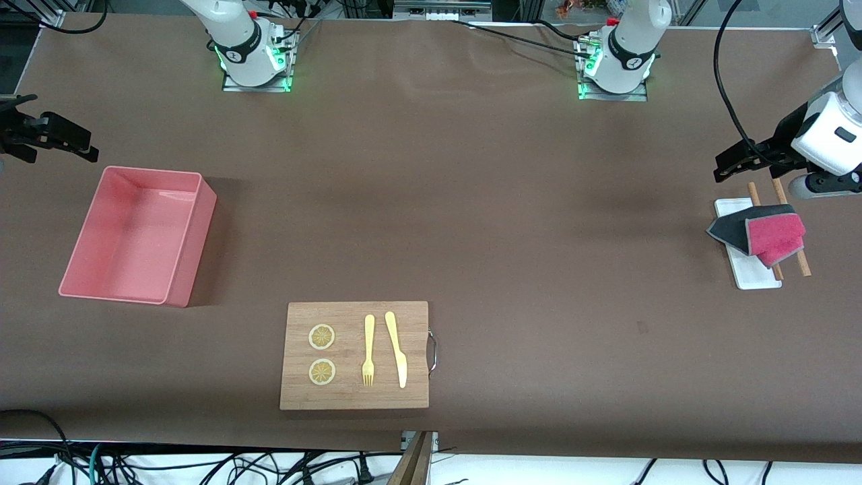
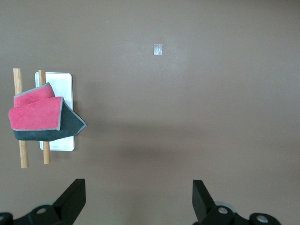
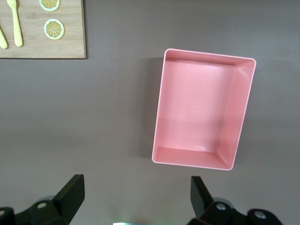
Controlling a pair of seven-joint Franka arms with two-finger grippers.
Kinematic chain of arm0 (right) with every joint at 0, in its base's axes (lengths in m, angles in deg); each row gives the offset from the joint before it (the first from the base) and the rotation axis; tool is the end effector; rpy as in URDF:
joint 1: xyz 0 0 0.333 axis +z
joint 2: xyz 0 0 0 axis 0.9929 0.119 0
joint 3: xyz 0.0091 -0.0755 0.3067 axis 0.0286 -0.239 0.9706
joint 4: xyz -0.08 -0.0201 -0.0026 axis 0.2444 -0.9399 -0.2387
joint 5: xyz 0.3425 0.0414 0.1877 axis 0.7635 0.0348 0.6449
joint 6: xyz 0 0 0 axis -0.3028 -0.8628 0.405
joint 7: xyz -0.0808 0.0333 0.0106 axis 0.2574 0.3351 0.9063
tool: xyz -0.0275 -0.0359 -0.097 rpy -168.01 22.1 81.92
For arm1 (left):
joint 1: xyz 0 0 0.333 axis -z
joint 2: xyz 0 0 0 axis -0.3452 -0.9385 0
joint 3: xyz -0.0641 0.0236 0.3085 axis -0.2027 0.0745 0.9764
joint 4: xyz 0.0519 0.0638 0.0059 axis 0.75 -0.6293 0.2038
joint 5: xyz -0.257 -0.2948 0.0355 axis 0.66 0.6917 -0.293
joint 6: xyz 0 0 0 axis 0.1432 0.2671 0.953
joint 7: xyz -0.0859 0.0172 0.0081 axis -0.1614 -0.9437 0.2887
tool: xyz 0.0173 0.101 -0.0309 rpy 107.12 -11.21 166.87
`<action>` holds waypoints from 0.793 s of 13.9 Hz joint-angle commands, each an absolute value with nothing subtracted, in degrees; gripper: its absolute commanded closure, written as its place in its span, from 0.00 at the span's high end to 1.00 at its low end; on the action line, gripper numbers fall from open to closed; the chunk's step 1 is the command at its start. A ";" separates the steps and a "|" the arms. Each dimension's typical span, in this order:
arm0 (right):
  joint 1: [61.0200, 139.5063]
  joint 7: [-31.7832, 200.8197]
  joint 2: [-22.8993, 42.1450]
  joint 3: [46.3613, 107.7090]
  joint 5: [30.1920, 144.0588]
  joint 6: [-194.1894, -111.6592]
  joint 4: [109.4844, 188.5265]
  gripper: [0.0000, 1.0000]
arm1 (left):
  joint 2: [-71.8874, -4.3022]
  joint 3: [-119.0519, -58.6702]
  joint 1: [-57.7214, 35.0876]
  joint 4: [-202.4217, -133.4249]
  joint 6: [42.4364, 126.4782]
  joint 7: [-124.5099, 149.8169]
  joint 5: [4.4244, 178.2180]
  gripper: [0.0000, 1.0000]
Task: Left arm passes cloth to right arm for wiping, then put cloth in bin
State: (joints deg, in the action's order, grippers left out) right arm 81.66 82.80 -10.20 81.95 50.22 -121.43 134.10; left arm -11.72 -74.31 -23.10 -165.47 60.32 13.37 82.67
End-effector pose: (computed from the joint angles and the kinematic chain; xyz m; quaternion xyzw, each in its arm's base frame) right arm 0.5636 -0.0199 0.6291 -0.9994 -0.0111 0.0324 0.0014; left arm 0.5500 -0.0083 0.5773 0.9979 0.0560 -0.0313 0.0004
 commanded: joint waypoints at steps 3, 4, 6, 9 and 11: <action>81.23 83.44 -9.80 82.13 50.28 -121.15 133.04 1.00 | -12.82 -74.23 -24.50 -163.31 59.14 9.45 84.00 1.00; 81.23 83.53 -9.80 82.13 50.28 -121.15 133.04 1.00 | -12.82 -74.23 -24.50 -163.05 59.14 9.72 83.91 1.00; 81.23 83.44 -9.80 82.13 50.28 -121.15 133.13 1.00 | -12.91 -74.14 -24.50 -161.91 59.14 9.89 83.74 1.00; 81.23 83.44 -9.80 82.13 50.28 -121.15 133.04 1.00 | -13.26 -74.23 -24.41 -161.82 59.32 9.10 83.65 1.00; 81.23 83.35 -9.80 82.13 50.28 -121.15 133.04 1.00 | -13.44 -74.31 -24.50 -161.81 59.40 9.02 83.82 1.00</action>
